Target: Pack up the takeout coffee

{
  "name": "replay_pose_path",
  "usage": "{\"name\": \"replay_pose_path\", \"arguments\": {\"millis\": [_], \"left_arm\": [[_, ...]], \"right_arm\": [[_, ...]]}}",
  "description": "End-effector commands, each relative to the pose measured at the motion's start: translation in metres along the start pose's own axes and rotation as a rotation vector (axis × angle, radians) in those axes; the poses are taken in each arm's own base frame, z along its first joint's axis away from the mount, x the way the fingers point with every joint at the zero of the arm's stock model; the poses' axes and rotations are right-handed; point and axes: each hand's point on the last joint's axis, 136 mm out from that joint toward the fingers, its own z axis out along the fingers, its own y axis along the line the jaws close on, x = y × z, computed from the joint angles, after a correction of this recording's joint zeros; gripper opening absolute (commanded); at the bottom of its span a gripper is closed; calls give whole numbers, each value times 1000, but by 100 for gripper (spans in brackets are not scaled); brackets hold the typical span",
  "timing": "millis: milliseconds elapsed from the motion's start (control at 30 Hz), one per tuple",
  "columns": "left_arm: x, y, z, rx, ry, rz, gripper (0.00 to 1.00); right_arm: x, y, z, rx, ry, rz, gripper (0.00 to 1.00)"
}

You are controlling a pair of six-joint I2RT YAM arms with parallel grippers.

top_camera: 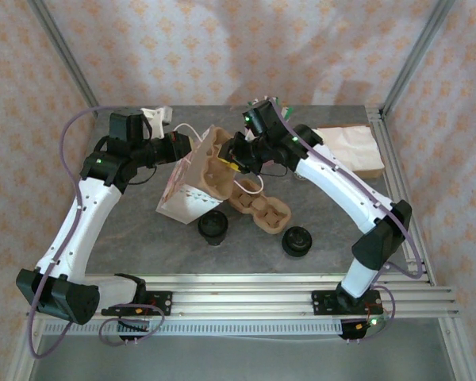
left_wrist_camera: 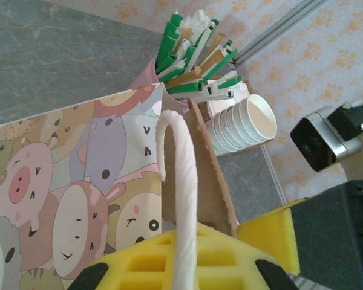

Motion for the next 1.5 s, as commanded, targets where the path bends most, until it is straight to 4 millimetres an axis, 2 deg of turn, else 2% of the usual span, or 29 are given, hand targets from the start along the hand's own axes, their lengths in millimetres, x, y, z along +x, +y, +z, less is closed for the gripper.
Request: {"name": "replay_pose_path", "arguments": {"millis": [0, 700, 1100, 1467], "left_arm": [[0, -13, -6, 42, -18, 56, 4], [3, -14, 1, 53, -4, 39, 5], [6, -17, 7, 73, 15, 34, 5], [7, -17, 11, 81, 22, 27, 5]], "right_arm": [[-6, 0, -1, 2, -6, -14, 29], [-18, -8, 17, 45, -40, -47, 28], [-25, -6, 27, 48, -66, -77, 28], [-23, -1, 35, 57, -79, -131, 27]]}}
